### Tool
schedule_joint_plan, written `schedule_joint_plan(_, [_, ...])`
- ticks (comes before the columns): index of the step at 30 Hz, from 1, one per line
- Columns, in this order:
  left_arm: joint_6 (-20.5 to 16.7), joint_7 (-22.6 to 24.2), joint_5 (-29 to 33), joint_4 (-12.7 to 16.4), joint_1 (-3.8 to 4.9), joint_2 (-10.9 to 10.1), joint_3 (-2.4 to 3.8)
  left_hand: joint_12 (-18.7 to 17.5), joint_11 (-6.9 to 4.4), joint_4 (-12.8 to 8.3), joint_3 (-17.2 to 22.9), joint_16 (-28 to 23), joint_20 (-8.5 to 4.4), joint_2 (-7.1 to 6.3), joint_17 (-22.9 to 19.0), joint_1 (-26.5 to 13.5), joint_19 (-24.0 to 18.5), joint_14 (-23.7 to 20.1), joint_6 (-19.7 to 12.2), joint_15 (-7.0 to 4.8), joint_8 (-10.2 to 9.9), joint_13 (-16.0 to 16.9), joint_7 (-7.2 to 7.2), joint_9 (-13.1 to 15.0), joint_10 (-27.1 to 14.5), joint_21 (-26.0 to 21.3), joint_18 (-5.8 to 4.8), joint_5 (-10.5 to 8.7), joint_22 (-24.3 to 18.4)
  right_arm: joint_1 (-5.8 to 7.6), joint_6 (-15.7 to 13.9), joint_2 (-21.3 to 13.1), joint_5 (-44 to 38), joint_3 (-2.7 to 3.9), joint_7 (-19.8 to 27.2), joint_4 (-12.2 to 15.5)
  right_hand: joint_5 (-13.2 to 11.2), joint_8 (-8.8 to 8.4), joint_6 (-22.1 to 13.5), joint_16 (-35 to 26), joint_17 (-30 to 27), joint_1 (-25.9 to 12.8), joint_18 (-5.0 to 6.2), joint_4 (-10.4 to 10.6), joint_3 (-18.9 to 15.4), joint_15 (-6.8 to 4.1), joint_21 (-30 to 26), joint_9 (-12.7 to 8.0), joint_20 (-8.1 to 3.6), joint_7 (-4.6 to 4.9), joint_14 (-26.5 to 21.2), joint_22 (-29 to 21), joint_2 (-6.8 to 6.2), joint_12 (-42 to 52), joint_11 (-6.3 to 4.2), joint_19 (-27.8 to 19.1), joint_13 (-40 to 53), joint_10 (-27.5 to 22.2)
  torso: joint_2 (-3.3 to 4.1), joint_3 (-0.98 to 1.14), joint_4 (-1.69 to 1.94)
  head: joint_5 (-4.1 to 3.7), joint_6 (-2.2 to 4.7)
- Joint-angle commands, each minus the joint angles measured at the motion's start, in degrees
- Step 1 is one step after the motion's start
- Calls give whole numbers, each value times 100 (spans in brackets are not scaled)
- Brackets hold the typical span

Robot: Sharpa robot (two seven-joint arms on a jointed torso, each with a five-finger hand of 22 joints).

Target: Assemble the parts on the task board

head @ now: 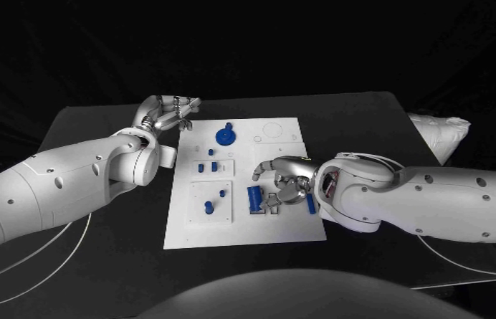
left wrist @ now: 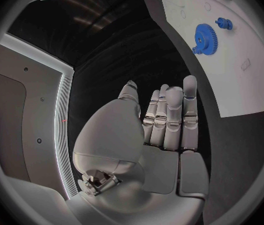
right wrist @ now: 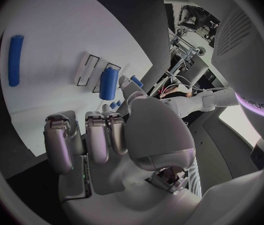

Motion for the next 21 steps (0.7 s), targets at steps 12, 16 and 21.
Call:
schedule_joint_plan(12, [85,43,-42,24,0,-11,4,44,18,-10,-50,-40,3,55,-6,49,26,-11,-32,5,35,0,11,11,-39,-33,52,26,-4,-154,-73,88,-901,-1,130,-16,60,-78,137,23,1509,44,-38,8,57,-15,26,-154,-35,103,596,1510,-70,22,18,599,1509,601,-2,-5,1,2,1])
schedule_joint_plan(16, [86,43,-42,23,0,-11,4,44,18,-10,-50,-40,3,55,-6,49,26,-11,-32,5,35,0,11,11,-39,-33,52,26,-4,-163,-103,105,-979,-1,70,-16,63,-81,157,23,1509,41,-38,12,62,-4,26,-177,-29,121,596,1510,-75,22,34,599,1509,601,-2,-7,5,-6,1])
schedule_joint_plan(21, [83,40,-42,25,0,-17,4,44,18,-10,-50,-40,3,55,-6,49,26,-11,-32,5,35,0,11,11,-39,-33,52,26,-4,-167,-134,118,-1051,-1,22,-19,81,-77,228,23,1509,49,-38,16,91,30,26,-231,-5,158,596,1510,-69,22,71,599,1509,601,1,-4,3,-5,1])
